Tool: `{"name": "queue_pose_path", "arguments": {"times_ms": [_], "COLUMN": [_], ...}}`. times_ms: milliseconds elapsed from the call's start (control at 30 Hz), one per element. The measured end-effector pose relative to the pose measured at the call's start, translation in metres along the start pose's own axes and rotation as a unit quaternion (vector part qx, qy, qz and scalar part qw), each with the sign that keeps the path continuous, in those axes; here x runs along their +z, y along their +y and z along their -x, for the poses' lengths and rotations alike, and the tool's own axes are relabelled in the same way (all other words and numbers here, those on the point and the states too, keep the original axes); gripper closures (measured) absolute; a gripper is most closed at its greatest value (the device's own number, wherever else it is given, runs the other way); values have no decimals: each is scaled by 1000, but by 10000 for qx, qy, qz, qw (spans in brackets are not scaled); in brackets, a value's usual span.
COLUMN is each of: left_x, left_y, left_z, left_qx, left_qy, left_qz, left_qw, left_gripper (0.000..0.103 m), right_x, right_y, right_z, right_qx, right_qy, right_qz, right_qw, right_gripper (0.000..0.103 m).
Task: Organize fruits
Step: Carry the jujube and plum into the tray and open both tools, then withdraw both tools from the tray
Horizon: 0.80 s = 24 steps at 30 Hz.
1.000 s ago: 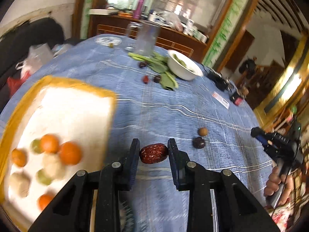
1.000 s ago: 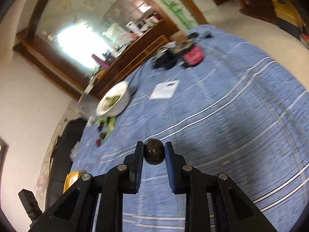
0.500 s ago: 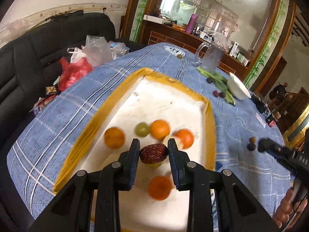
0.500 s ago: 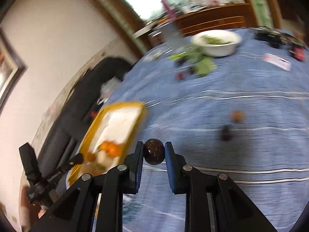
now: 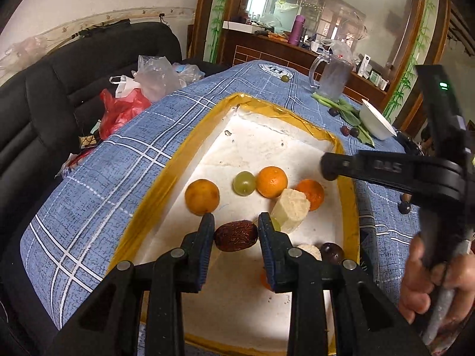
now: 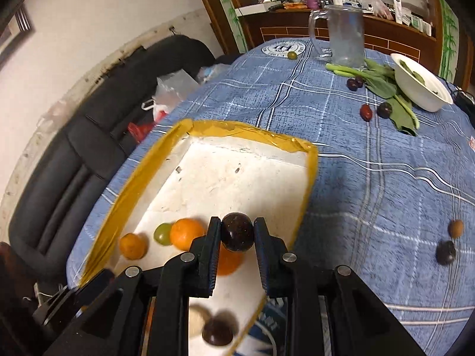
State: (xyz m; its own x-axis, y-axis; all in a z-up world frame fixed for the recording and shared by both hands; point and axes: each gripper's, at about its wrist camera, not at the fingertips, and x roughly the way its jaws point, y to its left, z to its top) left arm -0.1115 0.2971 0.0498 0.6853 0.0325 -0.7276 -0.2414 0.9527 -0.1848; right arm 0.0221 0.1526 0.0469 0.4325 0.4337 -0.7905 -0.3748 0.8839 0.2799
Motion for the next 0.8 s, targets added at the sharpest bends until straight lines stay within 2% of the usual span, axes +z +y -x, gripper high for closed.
{"name": "queue_pose_path", "arguments": {"times_ms": [33,67,233,300,367,533,633,800], "left_x": [0,0,2,2,2,0,-3,-10], "left_y": [2,4,10,10,9,-2,-14,-40], "left_z": [1,3,8,8,9,20,32,57], "left_qx": [0,-14,-42,-21,-18,45,191,538], "left_qy": [-29,-59,-109,-110,-103,-218,-428,-934], "left_qz": [45,83,146,133,115,-20,-187,-541], "left_qw": [10000,9999,9998,9998,9999,9998,9987,9927], "left_gripper": [54,46,33,31,31,30,24,15], "right_x": [1,3,8,8,6,-6,-26,-66], "right_y": [-1,-1,5,6,6,4,2,-9], "right_z": [-4,-7,-16,-12,-3,31,61,105], "right_qx": [-23,-20,-72,-103,-113,-153,-486,-943], "right_qy": [12,30,42,-54,-205,-451,-667,-1085], "right_qz": [-40,-70,-81,-85,-68,6,177,189], "right_qw": [10000,10000,9999,9999,9997,9989,9964,9894], "right_gripper": [77,77,72,53,44,44,43,30]}}
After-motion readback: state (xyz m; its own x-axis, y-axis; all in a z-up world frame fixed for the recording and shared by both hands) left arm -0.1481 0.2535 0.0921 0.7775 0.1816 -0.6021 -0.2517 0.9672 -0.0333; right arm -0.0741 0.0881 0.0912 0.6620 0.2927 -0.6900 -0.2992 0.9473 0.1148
